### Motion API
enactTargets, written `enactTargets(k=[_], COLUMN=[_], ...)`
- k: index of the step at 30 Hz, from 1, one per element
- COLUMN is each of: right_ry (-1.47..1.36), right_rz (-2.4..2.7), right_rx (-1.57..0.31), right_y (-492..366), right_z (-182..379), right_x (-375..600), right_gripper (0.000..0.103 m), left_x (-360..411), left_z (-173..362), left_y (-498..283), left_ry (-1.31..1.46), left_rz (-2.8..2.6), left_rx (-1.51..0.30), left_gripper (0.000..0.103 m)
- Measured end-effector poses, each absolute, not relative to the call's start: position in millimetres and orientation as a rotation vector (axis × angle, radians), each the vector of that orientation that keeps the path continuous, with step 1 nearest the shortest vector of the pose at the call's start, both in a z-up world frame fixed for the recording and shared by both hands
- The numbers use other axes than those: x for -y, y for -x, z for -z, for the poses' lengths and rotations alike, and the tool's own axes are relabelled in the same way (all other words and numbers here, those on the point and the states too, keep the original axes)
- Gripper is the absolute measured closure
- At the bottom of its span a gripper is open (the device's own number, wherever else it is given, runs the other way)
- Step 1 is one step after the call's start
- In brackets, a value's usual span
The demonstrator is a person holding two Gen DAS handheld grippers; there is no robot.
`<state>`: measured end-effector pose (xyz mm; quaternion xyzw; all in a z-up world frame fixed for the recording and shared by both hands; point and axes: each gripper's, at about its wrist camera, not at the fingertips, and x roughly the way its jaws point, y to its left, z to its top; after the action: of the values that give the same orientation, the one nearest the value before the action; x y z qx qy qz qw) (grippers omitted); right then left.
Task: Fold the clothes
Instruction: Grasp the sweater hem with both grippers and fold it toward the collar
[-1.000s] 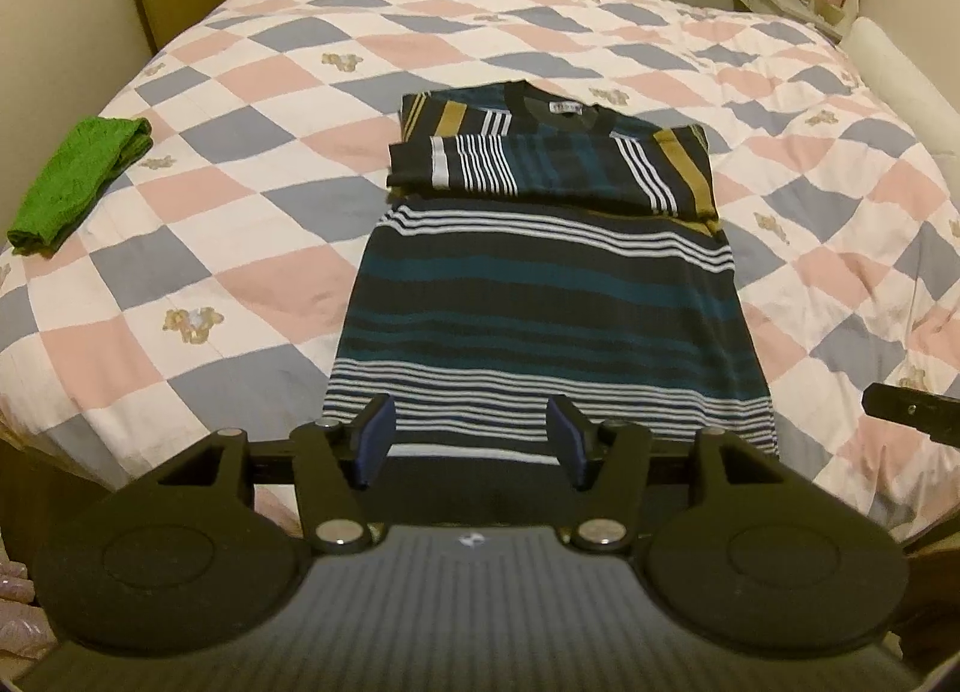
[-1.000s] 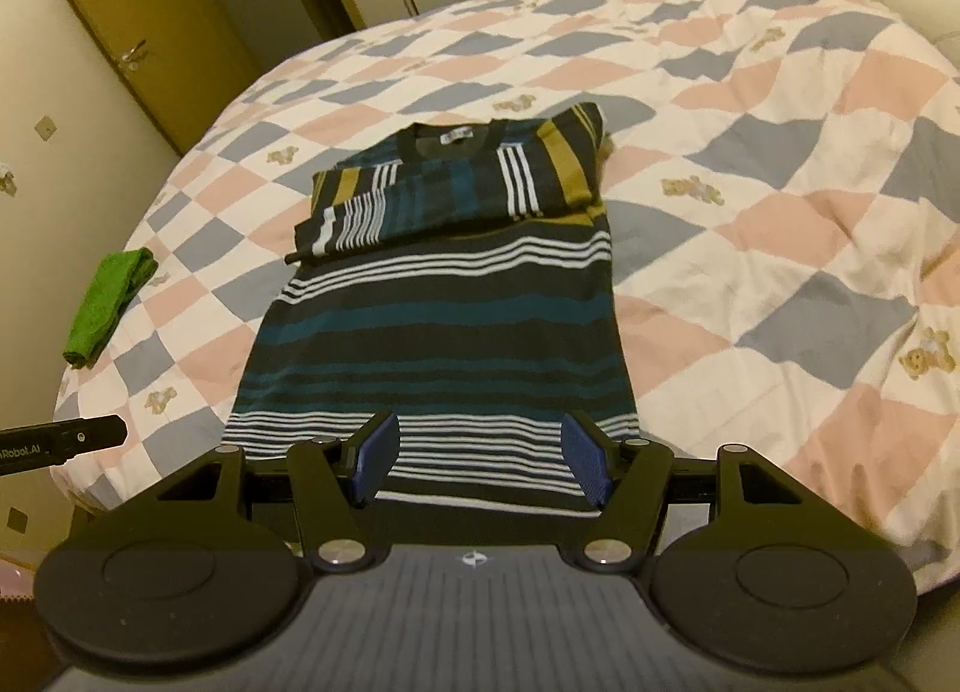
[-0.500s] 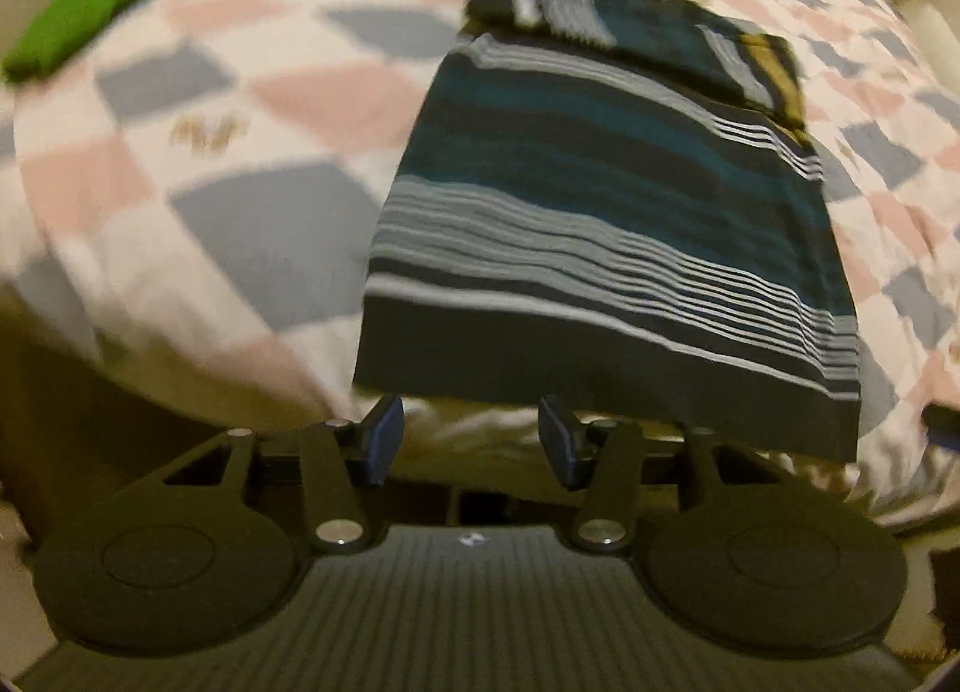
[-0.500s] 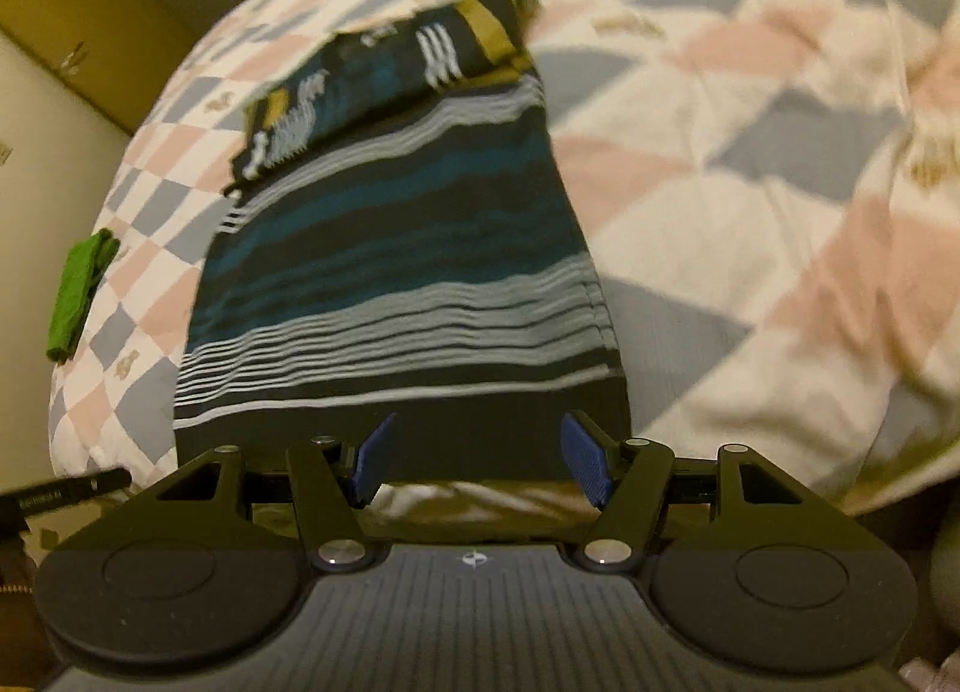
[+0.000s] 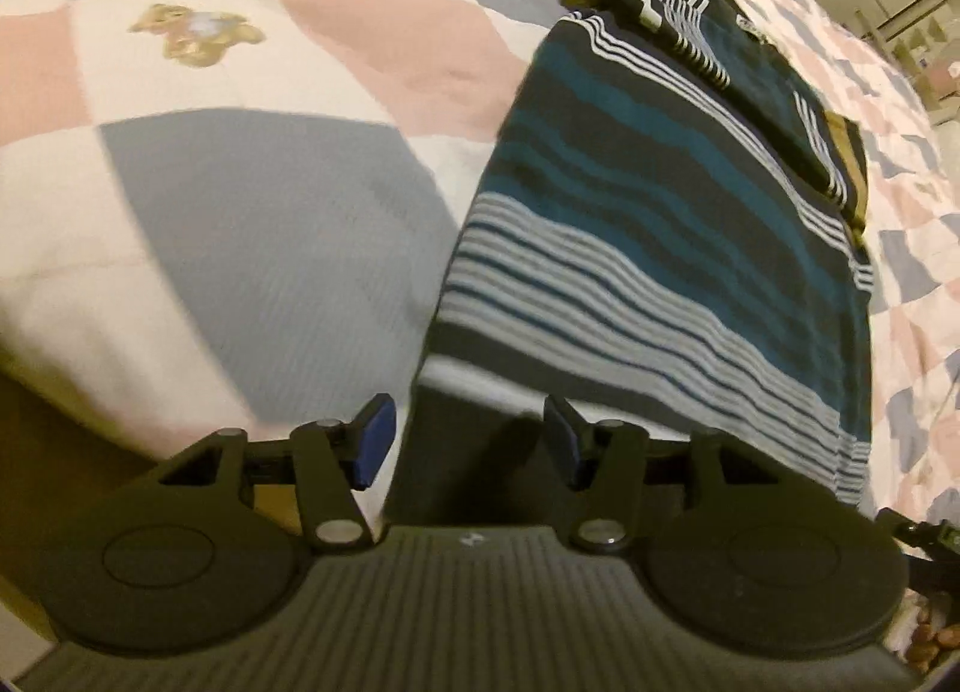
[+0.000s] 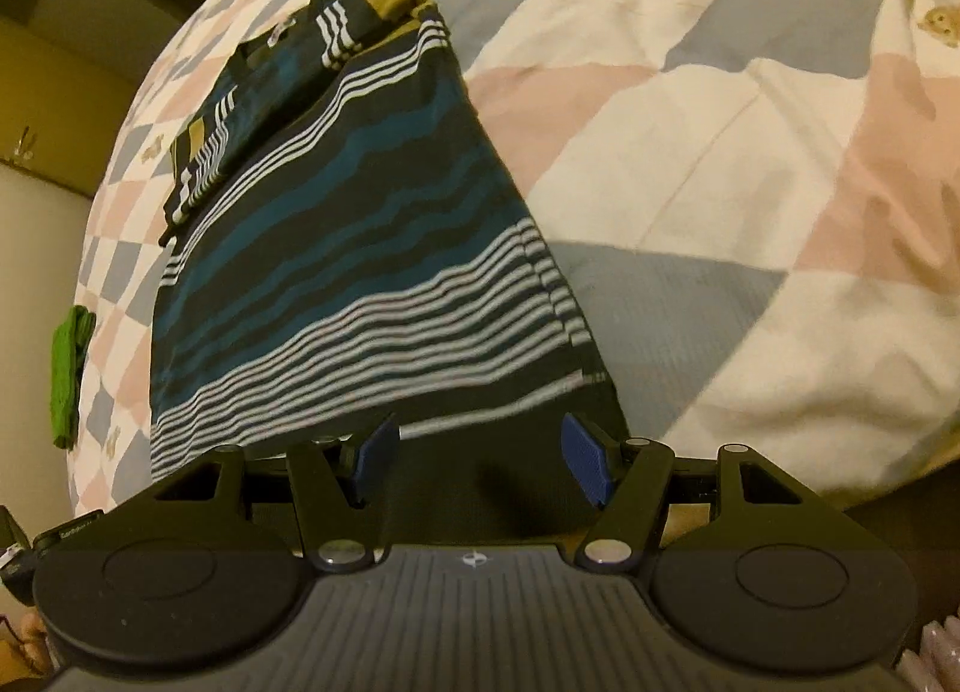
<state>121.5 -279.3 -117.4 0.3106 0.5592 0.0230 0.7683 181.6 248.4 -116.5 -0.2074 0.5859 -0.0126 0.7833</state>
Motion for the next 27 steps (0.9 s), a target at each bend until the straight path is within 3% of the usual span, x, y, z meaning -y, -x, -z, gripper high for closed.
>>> enactTargets(k=[6,14,15,16,17,18,19,20,27], right_ry=[-0.686,-0.722,-0.732,-0.75,-0.763,-0.764,-0.755,-0.764,-0.952], right_rz=[-0.026,-0.04,-0.044,-0.049,-0.058,-0.073,-0.084,-0.103,-0.189], right_rx=[-1.189,-1.306,-1.307,-1.306,-1.31,-1.326,-1.345,-1.36,-1.277], right_y=[-143,-126,-123,-121,-121,-123,-127,-130,-147], right_z=[133,170,172,174,175,176,175,173,120], right_x=[292,289,288,288,287,286,286,288,314], right_gripper=[0.039,0.037,0.037,0.038,0.044,0.061,0.083,0.093,0.096], left_x=[-250,-249,-248,-246,-244,-243,-241,-239,-267], left_z=[133,143,144,146,147,148,144,139,82], left_y=[-199,-193,-194,-197,-199,-200,-200,-200,-216], left_ry=[0.474,0.512,0.518,0.522,0.528,0.54,0.523,0.514,0.708], left_rz=[0.114,0.208,0.206,0.209,0.214,0.229,0.242,0.253,0.306], left_rx=[-1.286,-1.335,-1.341,-1.351,-1.363,-1.378,-1.373,-1.367,-1.262], left_gripper=[0.038,0.038,0.041,0.067,0.086,0.097,0.097,0.098,0.098])
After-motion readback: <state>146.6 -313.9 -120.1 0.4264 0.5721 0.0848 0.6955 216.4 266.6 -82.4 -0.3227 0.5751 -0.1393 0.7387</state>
